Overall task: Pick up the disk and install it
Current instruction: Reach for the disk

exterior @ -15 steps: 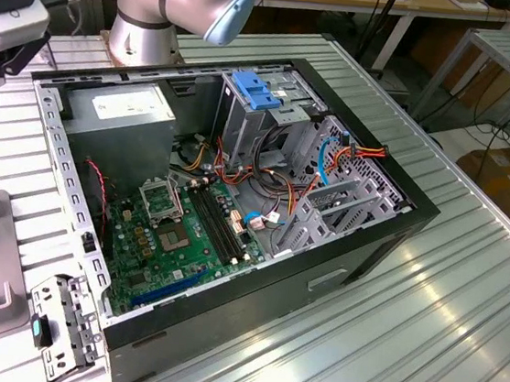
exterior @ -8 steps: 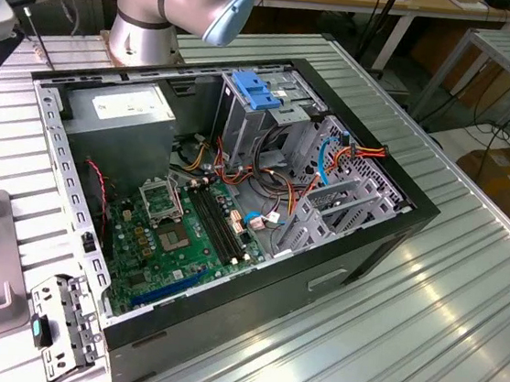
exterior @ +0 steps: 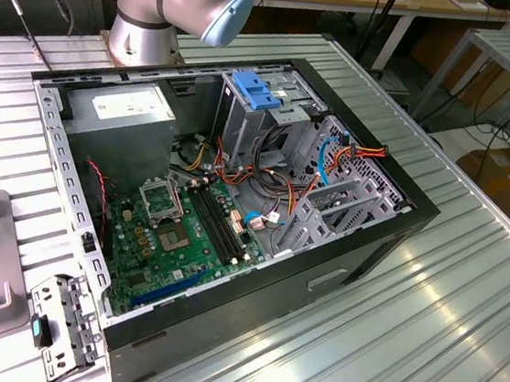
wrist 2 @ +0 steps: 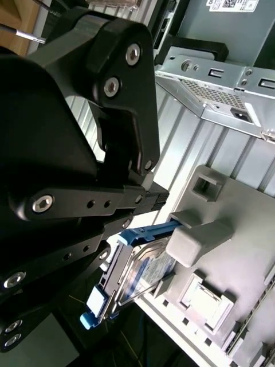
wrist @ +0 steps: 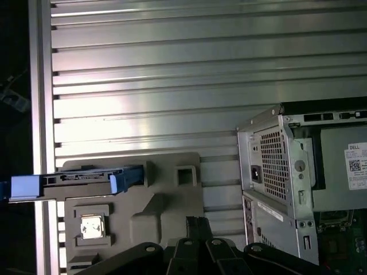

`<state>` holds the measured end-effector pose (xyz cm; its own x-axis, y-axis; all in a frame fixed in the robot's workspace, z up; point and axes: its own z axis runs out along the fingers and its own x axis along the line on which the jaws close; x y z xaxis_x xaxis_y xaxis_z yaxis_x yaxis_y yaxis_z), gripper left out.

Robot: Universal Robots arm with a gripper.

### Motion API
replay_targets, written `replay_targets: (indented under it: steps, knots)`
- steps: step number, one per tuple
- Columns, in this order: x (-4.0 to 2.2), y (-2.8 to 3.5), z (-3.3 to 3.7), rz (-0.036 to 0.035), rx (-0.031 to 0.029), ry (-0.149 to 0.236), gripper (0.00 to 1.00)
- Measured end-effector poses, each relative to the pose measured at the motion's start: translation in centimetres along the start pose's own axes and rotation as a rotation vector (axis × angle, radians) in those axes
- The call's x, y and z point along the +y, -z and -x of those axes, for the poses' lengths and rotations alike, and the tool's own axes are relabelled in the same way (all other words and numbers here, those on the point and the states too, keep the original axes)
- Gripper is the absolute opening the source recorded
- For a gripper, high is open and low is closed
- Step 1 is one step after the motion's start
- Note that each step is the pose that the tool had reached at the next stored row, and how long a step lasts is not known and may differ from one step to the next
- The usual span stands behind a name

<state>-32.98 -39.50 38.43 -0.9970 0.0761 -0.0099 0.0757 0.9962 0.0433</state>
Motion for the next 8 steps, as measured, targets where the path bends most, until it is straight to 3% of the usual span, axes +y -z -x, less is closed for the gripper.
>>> replay_targets:
  steps: [8]
  knots:
    - [-0.14, 0.01, -2.24, 0.0001, -0.0001, 0.000, 0.11]
